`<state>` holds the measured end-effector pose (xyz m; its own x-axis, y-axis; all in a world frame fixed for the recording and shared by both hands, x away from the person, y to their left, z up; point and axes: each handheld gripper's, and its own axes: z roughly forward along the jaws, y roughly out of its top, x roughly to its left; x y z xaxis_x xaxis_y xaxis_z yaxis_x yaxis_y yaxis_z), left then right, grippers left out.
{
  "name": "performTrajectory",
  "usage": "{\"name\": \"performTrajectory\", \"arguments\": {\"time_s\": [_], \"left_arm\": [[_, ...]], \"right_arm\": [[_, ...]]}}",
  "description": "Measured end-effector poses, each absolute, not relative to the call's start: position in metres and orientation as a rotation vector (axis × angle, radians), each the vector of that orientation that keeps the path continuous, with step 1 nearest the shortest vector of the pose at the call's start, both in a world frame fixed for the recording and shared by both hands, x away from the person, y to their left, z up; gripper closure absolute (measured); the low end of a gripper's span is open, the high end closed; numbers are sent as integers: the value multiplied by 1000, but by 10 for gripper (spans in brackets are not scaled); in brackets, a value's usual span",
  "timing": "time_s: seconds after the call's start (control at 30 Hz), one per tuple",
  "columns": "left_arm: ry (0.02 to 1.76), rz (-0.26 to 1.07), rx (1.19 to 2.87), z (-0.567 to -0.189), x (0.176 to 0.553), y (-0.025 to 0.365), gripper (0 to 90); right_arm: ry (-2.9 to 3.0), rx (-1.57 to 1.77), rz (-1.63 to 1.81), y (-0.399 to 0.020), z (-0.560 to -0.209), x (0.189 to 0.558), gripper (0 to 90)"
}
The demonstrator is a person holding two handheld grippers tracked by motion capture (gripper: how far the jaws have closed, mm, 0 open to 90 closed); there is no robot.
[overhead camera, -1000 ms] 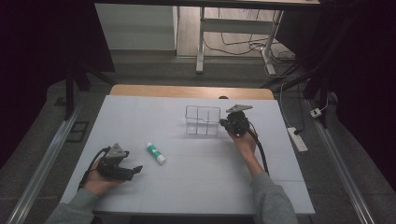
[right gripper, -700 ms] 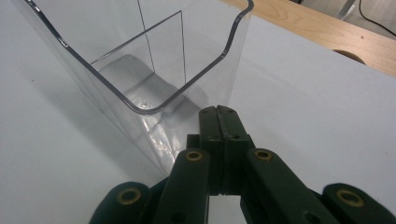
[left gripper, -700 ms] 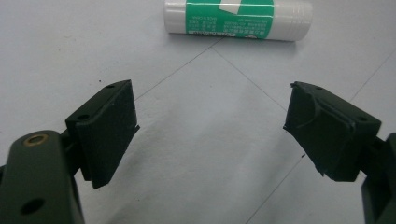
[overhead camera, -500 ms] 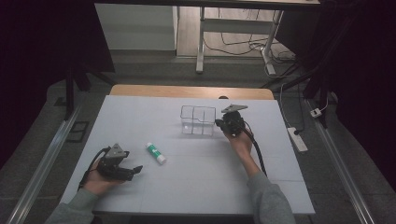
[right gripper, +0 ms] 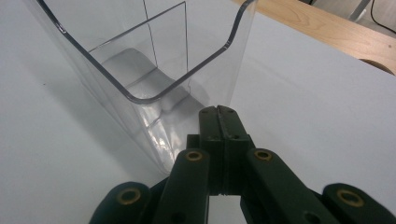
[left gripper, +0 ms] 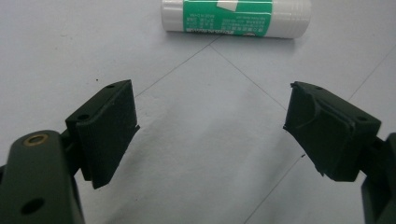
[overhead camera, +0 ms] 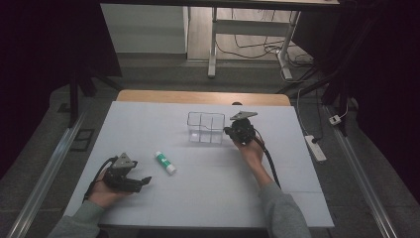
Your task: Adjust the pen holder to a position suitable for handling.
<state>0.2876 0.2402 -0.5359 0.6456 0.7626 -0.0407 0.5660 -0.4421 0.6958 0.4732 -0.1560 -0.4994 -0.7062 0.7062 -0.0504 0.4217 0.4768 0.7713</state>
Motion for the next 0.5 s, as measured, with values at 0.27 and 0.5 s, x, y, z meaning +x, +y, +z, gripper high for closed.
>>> {"name": "performTrajectory", "arguments": {"time_s": [0.27,0.5], "left_arm": [[1029,367,2174,-536,287,240,166],[1024,367,2180,-536,287,240,166]], "right_arm": [[2359,938,1102,-150,-498,477,892],[2359,936,1110,-146,-500,480,891]]}}
